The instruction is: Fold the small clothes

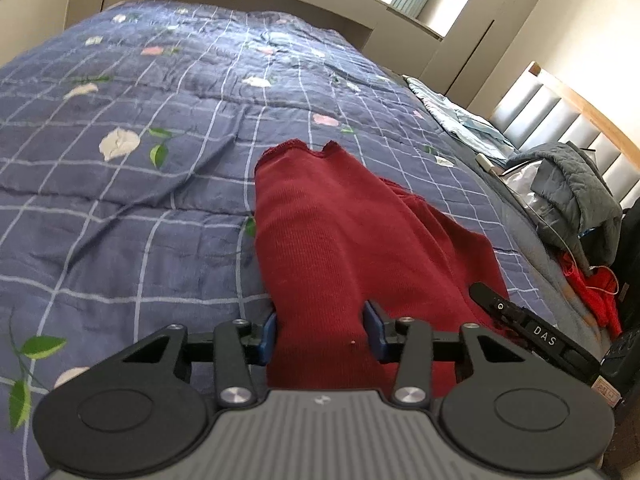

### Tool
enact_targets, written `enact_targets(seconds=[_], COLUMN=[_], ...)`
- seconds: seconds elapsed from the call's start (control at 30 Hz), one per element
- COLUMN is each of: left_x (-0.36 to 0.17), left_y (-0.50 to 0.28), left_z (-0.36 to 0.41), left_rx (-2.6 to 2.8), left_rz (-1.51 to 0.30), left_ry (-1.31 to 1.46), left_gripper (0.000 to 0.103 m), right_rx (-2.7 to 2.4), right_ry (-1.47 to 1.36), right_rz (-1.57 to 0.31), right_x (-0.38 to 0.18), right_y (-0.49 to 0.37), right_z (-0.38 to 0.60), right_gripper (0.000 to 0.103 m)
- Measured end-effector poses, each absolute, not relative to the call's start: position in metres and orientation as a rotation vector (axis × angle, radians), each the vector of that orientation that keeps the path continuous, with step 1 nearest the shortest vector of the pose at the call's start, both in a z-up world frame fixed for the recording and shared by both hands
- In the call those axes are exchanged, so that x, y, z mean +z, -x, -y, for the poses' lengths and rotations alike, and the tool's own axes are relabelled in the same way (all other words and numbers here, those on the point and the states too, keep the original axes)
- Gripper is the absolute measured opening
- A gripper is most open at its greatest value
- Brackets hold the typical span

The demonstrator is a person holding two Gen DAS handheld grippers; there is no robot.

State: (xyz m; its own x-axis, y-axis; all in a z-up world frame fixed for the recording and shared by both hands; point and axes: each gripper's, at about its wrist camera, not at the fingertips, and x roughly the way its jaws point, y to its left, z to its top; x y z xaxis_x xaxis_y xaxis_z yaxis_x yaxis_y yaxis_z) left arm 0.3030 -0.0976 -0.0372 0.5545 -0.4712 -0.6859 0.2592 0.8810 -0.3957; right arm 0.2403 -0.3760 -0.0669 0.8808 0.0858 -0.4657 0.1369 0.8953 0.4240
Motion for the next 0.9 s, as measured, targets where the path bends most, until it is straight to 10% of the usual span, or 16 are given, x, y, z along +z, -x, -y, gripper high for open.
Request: enact_targets(seconds=[0.9], left_x=[0.016], left_y=[-0.295], left_z=[0.029], left_rx=[-0.428], left_rz=[-0.688], left_ry=[0.254], left_gripper=[0.035], right_rx=[0.041], right_ry=[-0.278], right_rz=[-0.413], right_x=[0.006], right_y=[-0.273], right_z=[0.272], right_gripper=[0.013])
